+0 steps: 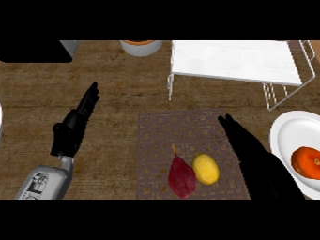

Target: Pick the lemon from the placemat and place it in the tiered shelf

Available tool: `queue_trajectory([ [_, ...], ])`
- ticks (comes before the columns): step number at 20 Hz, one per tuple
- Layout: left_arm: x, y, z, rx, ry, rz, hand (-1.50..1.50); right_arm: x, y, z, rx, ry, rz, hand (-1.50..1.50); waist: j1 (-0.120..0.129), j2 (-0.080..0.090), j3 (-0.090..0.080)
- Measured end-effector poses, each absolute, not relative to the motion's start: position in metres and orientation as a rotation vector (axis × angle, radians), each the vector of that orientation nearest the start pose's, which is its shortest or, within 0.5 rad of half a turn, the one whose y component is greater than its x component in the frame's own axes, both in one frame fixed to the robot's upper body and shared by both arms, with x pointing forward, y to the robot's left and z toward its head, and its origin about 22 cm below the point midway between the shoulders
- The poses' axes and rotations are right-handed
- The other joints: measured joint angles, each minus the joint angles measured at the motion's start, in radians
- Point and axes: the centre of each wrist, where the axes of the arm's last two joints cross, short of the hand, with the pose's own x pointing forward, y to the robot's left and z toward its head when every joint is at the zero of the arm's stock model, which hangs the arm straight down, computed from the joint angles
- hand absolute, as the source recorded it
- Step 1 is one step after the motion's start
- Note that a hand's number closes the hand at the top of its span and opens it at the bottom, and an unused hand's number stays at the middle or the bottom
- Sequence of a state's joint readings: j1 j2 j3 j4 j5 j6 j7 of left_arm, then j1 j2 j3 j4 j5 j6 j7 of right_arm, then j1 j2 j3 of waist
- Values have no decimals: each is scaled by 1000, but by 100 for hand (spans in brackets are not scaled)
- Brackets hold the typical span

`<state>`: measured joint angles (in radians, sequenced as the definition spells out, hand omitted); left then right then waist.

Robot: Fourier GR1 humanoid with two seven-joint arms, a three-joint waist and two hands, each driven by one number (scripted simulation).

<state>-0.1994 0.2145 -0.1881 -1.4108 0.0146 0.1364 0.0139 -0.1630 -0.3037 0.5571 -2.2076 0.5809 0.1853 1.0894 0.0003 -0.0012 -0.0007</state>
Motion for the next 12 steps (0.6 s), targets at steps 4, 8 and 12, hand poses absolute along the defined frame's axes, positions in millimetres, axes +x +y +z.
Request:
queue_trajectory([
  [4,280,223,18,113,-1576,-256,0,180,-140,145,-613,-1228,834,-150,1,0,0],
  [8,278,226,14,106,-1576,-260,0,181,-137,138,-614,-1211,829,-150,0,0,0],
  [12,282,222,13,107,-1573,-260,0,184,-133,131,-626,-1188,826,-150,-1,1,0],
])
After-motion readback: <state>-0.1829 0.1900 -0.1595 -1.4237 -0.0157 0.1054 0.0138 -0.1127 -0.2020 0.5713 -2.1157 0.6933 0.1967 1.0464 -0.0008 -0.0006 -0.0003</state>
